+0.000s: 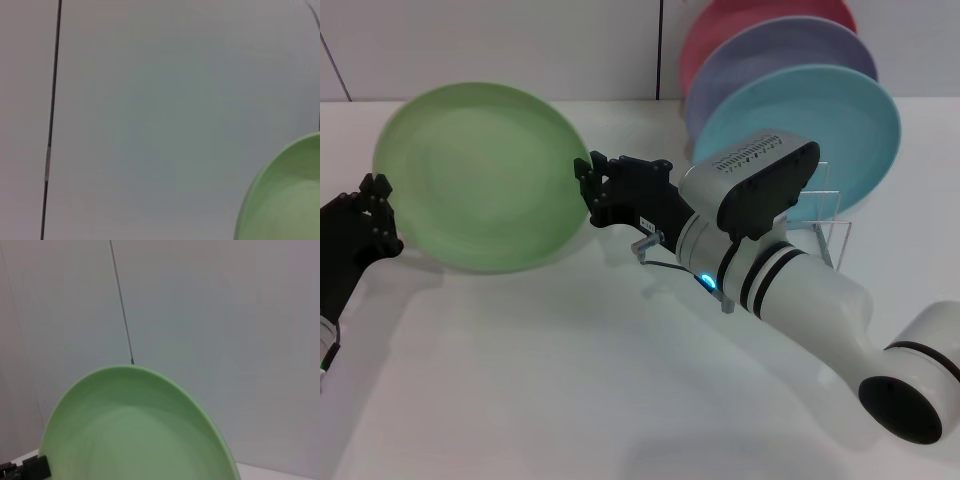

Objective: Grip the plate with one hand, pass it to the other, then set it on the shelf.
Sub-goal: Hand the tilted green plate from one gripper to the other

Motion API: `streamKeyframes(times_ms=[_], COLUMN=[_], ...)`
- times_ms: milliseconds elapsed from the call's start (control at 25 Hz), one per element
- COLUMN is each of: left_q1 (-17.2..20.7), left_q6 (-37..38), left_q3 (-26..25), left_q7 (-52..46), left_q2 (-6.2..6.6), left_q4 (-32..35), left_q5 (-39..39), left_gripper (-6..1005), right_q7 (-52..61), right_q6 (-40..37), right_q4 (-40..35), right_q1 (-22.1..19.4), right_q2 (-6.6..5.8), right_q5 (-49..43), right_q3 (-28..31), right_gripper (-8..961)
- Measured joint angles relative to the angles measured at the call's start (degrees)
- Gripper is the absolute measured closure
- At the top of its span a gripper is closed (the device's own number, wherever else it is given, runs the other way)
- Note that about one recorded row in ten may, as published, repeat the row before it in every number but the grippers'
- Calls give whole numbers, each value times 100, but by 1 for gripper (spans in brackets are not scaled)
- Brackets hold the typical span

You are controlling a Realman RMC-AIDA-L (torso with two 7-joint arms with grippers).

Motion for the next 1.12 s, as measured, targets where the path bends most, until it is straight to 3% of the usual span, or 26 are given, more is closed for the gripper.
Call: streamKeyframes(times_ms=[1120], left_q1=[8], left_q6=[-17], left_q3=[11], left_q7=[0], left_q2=[0], left_q4=[0], left_q5=[0], left_gripper=[871], right_q7=[0], right_q6=[0], right_q4=[-8], right_q1=[-30], right_q2=[0], right_q5=[11], right_q3=[18], right_gripper=[820])
